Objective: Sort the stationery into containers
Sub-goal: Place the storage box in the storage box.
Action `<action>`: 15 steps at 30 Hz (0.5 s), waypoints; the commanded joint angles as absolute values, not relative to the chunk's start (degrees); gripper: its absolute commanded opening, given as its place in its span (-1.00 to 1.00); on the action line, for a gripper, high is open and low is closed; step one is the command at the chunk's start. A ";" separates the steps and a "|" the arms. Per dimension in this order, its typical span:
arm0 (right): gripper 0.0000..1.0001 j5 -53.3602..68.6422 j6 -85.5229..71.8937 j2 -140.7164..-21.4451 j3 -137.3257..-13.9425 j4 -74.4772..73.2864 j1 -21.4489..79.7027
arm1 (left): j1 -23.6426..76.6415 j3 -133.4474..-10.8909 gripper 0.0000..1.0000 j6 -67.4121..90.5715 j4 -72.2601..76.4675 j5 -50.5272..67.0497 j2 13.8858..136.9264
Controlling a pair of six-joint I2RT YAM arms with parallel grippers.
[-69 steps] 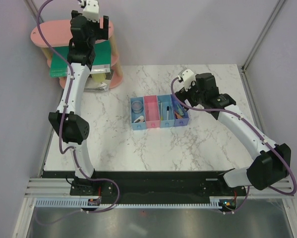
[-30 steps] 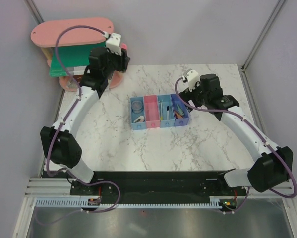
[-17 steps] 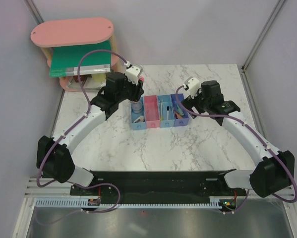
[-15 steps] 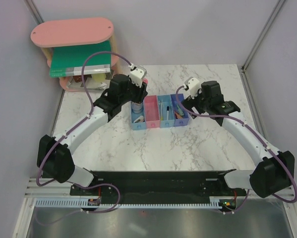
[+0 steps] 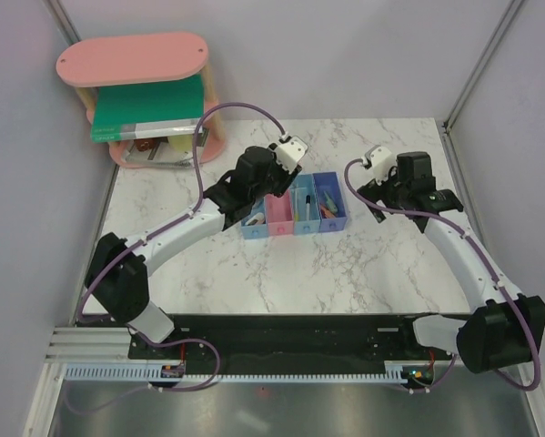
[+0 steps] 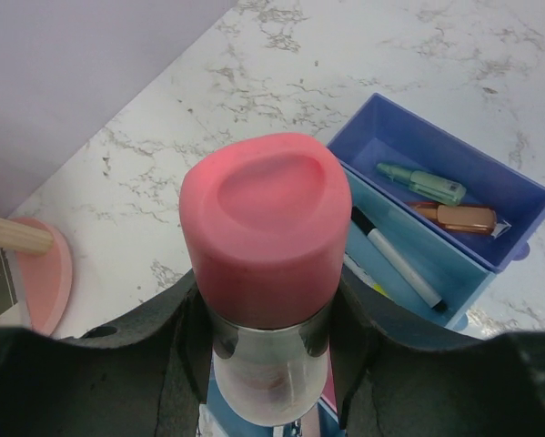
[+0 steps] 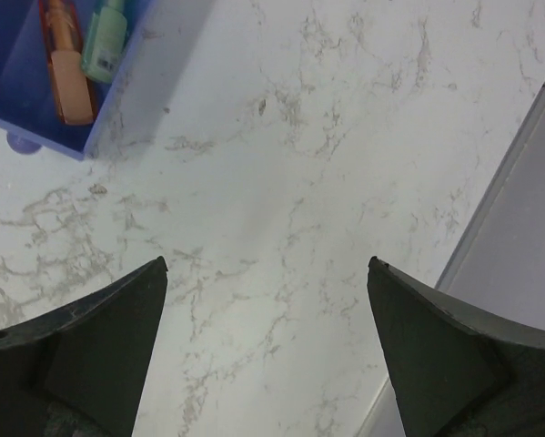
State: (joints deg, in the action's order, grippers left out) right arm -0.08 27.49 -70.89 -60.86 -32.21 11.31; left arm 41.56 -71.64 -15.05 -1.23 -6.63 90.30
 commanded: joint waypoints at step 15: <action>0.96 -8.34 42.10 -64.07 -74.35 -56.25 10.11 | 40.08 -57.93 -0.96 -17.41 17.11 -5.46 83.23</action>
